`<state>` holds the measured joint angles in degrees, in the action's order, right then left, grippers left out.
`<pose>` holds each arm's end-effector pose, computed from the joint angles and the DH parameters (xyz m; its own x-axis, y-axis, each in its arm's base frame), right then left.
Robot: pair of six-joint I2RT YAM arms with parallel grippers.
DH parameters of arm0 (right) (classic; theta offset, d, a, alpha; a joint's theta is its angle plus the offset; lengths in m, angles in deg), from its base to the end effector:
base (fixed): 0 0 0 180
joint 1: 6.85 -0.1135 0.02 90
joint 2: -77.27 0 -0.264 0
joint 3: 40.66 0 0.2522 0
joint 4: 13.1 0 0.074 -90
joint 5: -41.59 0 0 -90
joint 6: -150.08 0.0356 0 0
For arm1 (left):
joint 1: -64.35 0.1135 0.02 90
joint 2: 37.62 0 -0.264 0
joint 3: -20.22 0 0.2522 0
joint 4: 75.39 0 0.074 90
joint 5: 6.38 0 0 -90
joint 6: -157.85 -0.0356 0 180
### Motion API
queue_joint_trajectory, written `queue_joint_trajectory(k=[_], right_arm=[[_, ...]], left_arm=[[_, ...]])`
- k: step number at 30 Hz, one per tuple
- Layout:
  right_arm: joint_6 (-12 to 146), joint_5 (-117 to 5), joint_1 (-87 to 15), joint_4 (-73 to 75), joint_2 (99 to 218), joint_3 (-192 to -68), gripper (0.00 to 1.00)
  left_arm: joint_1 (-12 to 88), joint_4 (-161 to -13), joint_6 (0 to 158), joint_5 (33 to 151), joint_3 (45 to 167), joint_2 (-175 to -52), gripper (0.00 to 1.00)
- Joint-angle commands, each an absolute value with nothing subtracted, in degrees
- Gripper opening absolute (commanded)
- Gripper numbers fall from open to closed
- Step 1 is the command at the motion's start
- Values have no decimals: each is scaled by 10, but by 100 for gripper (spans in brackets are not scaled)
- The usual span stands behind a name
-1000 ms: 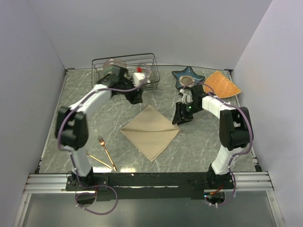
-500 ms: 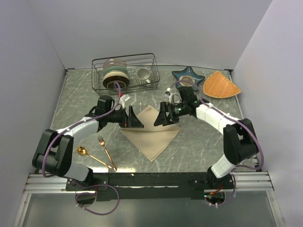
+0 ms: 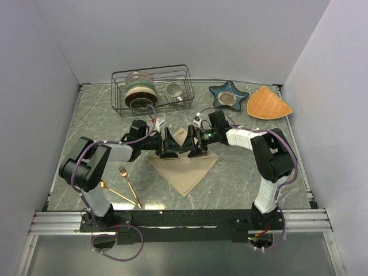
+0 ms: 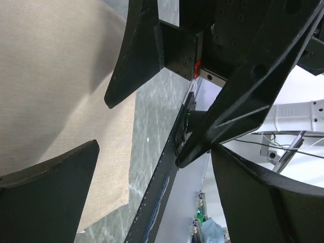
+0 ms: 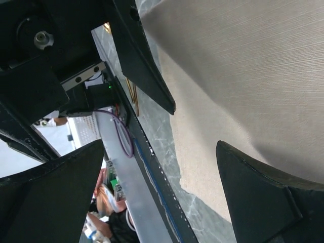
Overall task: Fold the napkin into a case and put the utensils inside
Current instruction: Smooth out the upper triangle-folded napkin at the center of the board.
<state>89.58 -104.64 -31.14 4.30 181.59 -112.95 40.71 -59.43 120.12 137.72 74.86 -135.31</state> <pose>0.3161 0.1751 0.1643 -0.9579 -0.1320 -0.2551 -0.2870 0.4013 0.8698 0.2853 -0.1564 0.1598 -0.9638 -0.0844 -0.2531 0.2182 0.2962 -0.9299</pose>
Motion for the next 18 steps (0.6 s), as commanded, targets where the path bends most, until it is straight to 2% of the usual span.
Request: queue_joint_trajectory(k=[1,9,18], right_arm=[[894,-1069,-287,8,1840,-1140,100],[848,-1075,-236,35,1892,-1138,100],[806,-1079,-203,75,1923,-1135,100]], left_arm=[[411,-552,1217,1379,759,-1375,99],[468,-585,1183,1363,763,-1443,99],[508,-584,1168,1398,763,-1508,99]])
